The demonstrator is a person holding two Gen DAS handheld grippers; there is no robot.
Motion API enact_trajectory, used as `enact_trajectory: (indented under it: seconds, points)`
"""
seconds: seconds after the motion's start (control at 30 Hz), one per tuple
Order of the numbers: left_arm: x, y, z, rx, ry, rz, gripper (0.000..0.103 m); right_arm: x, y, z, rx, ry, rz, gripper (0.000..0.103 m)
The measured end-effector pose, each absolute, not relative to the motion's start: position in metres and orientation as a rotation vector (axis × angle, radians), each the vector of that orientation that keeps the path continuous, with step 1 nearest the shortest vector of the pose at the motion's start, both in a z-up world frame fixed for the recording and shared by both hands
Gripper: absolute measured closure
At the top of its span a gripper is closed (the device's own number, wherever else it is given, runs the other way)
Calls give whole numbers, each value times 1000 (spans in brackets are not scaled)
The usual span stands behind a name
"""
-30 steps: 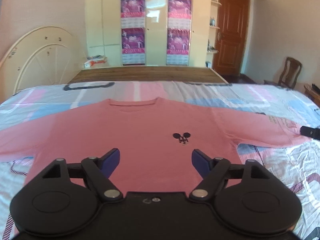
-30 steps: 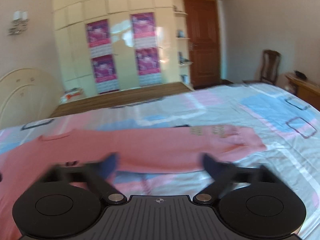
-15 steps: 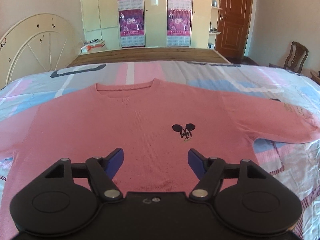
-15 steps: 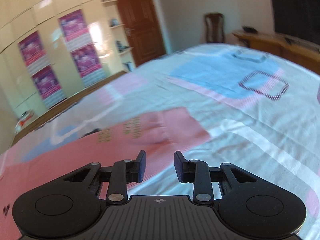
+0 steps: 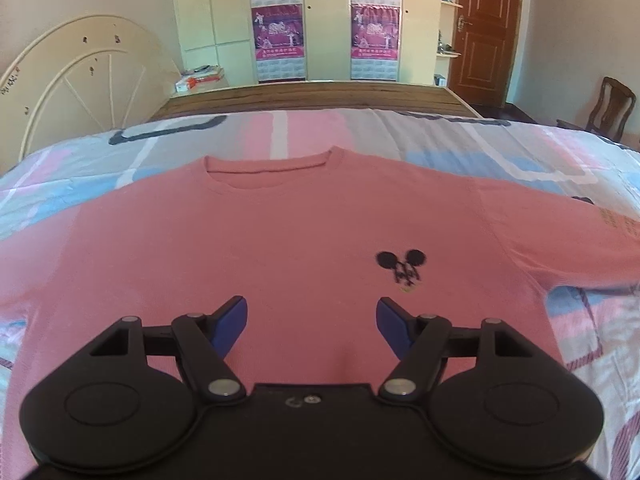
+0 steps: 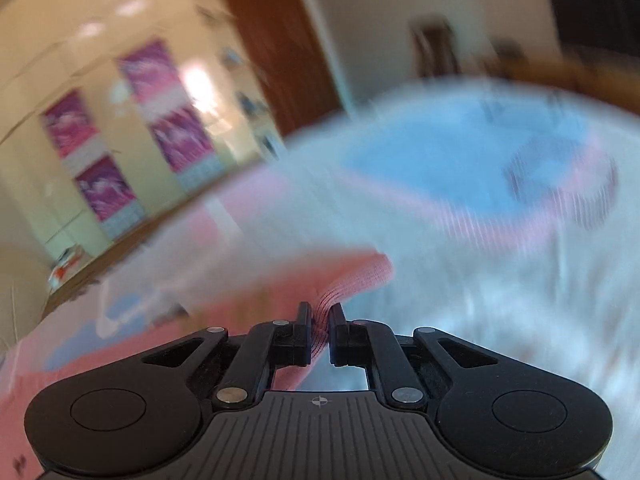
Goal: Fold small clothes
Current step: 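Reach the right gripper to a sleeve cuff and grasp it, then carry the held sleeve across the shirt front and open the right gripper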
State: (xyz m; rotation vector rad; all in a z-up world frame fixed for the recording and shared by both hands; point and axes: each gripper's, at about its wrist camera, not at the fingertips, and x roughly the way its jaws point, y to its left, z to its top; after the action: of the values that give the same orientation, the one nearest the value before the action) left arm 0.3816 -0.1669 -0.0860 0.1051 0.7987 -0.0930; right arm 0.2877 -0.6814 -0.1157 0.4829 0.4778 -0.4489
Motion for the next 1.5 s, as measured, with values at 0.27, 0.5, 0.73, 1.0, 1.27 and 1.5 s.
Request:
enact_trajectory:
  seconds: [0.27,0.5,0.73,1.0,1.27,1.5]
  points:
    - [381,-132,-90,104,827,-52,29,299,-680,-140,420,633,-525,96]
    - [380,-93,-95,89,872,-15,26,303,-638,-119,383,616,-512,96]
    - [393,-66,-101,79,881,-19,24,330,-586,-102,310,616,-430,96]
    - [402,-33,-103,23,867,-66,26,371,-445,-76,192,597,-159,96]
    - [399,21,-99,-72,851,-97,54,390,-253,-87,33,609,151,96]
    - [405,50,-103,-140,881,-137,34,405,-150,-129,-79,699,324,96]
